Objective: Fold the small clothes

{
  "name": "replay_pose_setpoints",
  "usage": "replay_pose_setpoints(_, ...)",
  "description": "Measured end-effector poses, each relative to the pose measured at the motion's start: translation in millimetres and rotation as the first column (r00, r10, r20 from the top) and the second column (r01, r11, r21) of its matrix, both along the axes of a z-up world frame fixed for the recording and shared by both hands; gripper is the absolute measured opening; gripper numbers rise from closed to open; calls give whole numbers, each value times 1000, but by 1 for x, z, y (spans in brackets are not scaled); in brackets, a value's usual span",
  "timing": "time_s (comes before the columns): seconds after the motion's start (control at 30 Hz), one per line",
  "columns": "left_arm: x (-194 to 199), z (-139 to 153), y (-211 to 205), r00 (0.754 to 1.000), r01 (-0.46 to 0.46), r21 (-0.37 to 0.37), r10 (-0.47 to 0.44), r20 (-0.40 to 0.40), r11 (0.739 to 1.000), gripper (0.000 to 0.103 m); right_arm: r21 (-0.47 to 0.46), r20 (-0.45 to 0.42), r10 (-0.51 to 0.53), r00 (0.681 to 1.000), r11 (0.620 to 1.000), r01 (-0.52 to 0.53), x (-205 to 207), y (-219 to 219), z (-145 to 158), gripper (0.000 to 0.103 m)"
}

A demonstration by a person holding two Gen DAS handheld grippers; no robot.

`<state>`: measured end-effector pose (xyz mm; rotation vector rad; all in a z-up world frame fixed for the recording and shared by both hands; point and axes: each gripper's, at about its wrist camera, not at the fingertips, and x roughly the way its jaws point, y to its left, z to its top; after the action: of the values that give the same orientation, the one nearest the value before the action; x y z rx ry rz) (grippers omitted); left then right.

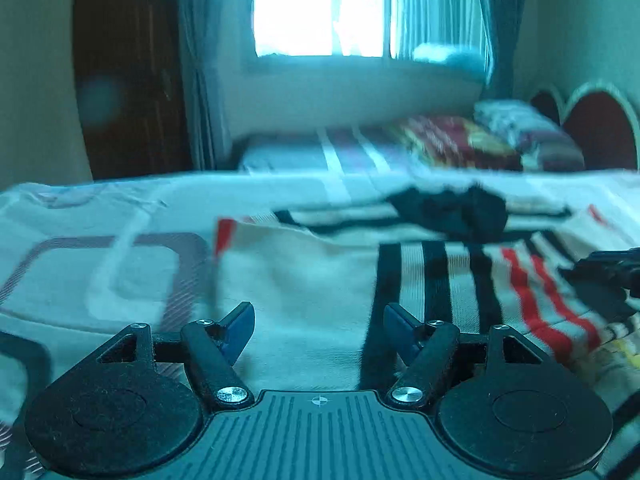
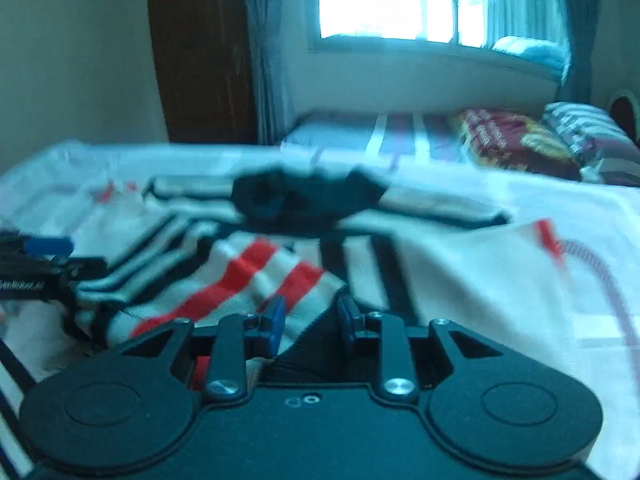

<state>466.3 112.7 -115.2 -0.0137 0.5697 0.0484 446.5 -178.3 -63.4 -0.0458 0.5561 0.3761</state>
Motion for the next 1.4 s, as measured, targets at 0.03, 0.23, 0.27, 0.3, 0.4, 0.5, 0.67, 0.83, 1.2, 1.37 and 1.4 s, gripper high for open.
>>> replay_pose_setpoints(0.03, 1, -6, 2, 999, 4, 3, -4, -42, 1000, 71, 5, -2, -1, 1000, 1000, 1, -2, -4, -2, 32)
replay_pose_setpoints(0.23, -12, 4, 3, 998, 5, 42, -2, -55, 999, 76, -35, -79, -51, 996, 998, 49, -4, -12, -3, 36)
replay_pose_setpoints(0.27, -23, 11, 4, 999, 4, 36, -3, -36, 999, 79, -6, -65, -66, 996, 998, 66, -13, -20, 4, 39)
replay_pose_setpoints(0.3, -36, 16, 6, 1000, 2, 21, -1, -29, 1000, 85, 23, -68, -80, 994, 996, 82, -24, -30, 8, 45)
replay_pose_setpoints(0.4, -87, 23, 20, 1000, 0, -18, -1, -28, 1000, 88, 111, -85, -86, 993, 989, 95, -67, -68, 20, 61)
replay_pose_setpoints(0.5, -142, 17, 37, 992, 35, -94, -47, -121, 995, 73, 169, -166, -83, 983, 979, 111, -108, -108, 22, 32)
replay_pose_setpoints(0.67, -223, -5, 62, 973, 8, -301, -77, -217, 954, 64, 262, -315, -116, 942, 943, 204, -192, -163, 11, 37)
replay_pose_setpoints(0.83, -267, -24, 70, 959, 15, -545, -166, -229, 838, 58, 381, -480, -97, 872, 872, 307, -256, -184, -19, 40)
replay_pose_setpoints(1.2, -272, -60, 73, 958, -8, -766, -214, -190, 643, 25, 510, -518, -18, 855, 796, 326, -274, -162, -42, 25)
replay_pose_setpoints(1.37, -282, -44, 71, 976, 26, -729, -175, -130, 684, 6, 456, -442, -36, 896, 852, 259, -279, -159, -17, 6)
replay_pose_setpoints(1.4, -285, -37, 71, 980, 43, -726, -168, -102, 686, 6, 468, -404, -31, 914, 852, 236, -284, -160, -6, 6)
